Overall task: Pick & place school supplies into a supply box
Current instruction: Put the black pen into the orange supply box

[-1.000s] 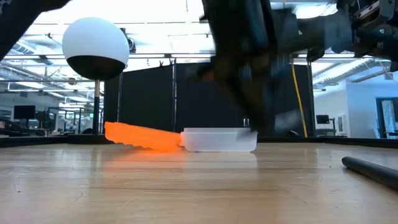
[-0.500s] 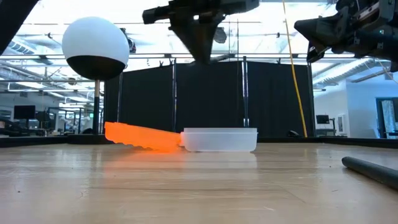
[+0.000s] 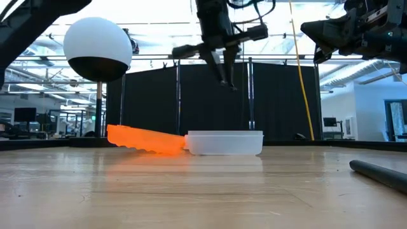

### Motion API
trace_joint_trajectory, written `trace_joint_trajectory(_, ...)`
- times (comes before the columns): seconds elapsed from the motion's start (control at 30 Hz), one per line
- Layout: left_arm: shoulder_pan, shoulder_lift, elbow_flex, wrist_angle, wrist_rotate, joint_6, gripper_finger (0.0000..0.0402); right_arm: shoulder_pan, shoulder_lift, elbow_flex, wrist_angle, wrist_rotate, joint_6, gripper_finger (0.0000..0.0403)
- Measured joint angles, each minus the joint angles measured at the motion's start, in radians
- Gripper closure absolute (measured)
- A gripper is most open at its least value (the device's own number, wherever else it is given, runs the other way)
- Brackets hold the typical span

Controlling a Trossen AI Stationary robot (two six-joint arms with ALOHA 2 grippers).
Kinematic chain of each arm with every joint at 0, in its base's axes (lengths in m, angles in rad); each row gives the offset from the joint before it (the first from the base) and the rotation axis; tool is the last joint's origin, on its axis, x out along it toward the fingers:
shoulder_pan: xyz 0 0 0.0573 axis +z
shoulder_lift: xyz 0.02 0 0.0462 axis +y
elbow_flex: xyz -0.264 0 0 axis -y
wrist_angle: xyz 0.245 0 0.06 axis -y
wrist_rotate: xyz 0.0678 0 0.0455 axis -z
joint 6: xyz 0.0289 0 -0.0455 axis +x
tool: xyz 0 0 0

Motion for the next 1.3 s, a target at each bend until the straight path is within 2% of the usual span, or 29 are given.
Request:
trace_joint_trajectory(0.17, 0.020, -0.001, -0.027, -0.008, 0.002, -0.050, 0.0373, 0.000, 0.000, 0.000, 0.001, 0.000, 0.006, 0.0403)
trace_joint_trajectory(0.3, 0.017, -0.001, -0.140, 0.036, 0.016, -0.116, 0.0373, 0.000, 0.000, 0.000, -0.010, 0.000, 0.010, 0.0403)
trace_joint_trajectory(0.4, 0.022, -0.001, -0.240, 0.132, 0.070, -0.144, 0.0374, 0.000, 0.000, 0.000, -0.029, 0.000, 0.035, 0.0403)
trace_joint_trajectory(0.53, 0.029, 0.001, -0.324, 0.204, 0.079, -0.155, 0.0374, 0.000, 0.000, 0.000, -0.029, 0.000, 0.062, 0.0403)
trace_joint_trajectory(0.97, 0.065, 0.001, -0.355, 0.211, 0.073, -0.136, 0.0378, 0.000, 0.000, 0.000, -0.026, 0.000, 0.061, 0.0403)
trace_joint_trajectory(1.3, 0.052, 0.001, -0.355, 0.208, 0.113, -0.086, 0.0300, 0.000, 0.000, 0.000, -0.028, 0.000, 0.081, 0.0403)
